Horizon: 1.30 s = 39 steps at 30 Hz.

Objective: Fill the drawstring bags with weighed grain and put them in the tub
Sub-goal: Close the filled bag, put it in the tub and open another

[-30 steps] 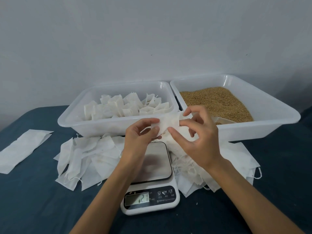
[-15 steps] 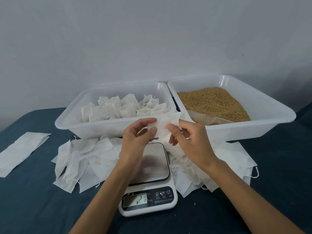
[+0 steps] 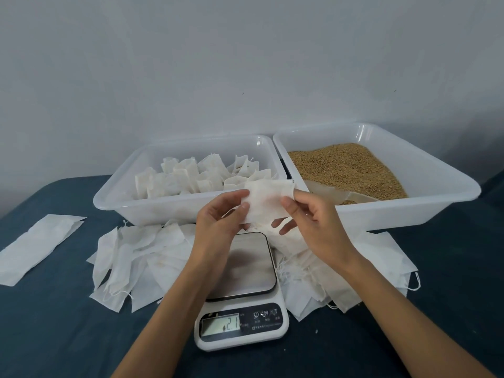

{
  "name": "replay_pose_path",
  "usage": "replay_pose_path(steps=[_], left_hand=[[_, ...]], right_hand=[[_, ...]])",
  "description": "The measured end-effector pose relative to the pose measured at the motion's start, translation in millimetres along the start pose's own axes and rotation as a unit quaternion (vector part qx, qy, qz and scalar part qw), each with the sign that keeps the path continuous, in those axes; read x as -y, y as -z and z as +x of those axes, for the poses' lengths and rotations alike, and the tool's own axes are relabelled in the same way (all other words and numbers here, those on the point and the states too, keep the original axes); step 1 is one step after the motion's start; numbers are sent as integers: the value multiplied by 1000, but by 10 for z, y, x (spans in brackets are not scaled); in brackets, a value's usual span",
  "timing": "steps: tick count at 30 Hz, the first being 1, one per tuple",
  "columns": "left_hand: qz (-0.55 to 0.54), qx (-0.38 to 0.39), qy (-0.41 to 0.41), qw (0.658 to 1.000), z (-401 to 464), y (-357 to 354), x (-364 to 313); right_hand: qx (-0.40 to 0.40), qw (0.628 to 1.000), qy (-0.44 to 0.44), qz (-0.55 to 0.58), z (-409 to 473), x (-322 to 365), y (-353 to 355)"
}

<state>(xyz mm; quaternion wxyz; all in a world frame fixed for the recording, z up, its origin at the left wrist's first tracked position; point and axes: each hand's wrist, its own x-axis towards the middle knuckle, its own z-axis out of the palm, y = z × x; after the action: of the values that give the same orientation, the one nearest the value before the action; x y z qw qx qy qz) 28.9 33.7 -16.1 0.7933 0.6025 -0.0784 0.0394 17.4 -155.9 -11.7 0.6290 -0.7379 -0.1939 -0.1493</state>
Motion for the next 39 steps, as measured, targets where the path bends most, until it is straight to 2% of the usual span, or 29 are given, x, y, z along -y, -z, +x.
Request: replay_pose_path(steps=[4,7,10,13,15,20,22,24,26,27,28,29,30,31,32,33,35,37,39], left_hand=[[1,-38,-22,999,16,29,-3],[14,-48,-43,998,11,25,-23],[145,-44,-116,982,-28,-1,-72],[315,58,-148,936,-117,-61,-77],[378,93,-137,911,-169,-134,-51],[335,94,-140,927,-243,-267,-18],[311,87,-137,936,-272,-267,-43],[264,91,-121,953,-270,-240,-58],[209,97,-98,968,-266,-213,-69],[186,100,-83,974,-265,-198,-69],[171,104,-70,977,-267,-181,-64],[163,105,-62,979,-268,-165,-51],[158,105,-58,980,-269,-149,-40],[152,103,-59,981,-269,-136,-31],[147,99,-62,982,-263,-129,-25],[144,93,-68,983,-252,-123,-22],[152,74,-78,982,-221,-116,-21],[157,58,-77,983,-199,-109,-20],[151,50,-72,985,-193,-101,-22]], right_hand=[[-13,997,28,-64,-25,25,-17],[-32,996,41,-73,-36,25,-10],[-25,996,47,-78,-22,46,21],[31,992,41,-114,-35,56,55],[75,985,47,-151,-30,101,92],[186,962,32,-195,39,445,124],[159,976,32,-148,107,602,185],[76,992,38,-89,237,711,371],[-5,987,32,-156,399,680,639],[-19,973,8,-229,491,590,800],[0,945,-42,-323,580,445,984],[52,895,-114,-429,658,290,1148],[121,823,-191,-521,717,124,1276],[186,751,-252,-581,756,-24,1368],[223,703,-284,-613,794,-146,1435],[230,686,-294,-625,831,-233,1471],[208,687,-281,-636,897,-353,1504],[230,670,-264,-655,936,-380,1497],[238,681,-254,-644,935,-367,1535]])
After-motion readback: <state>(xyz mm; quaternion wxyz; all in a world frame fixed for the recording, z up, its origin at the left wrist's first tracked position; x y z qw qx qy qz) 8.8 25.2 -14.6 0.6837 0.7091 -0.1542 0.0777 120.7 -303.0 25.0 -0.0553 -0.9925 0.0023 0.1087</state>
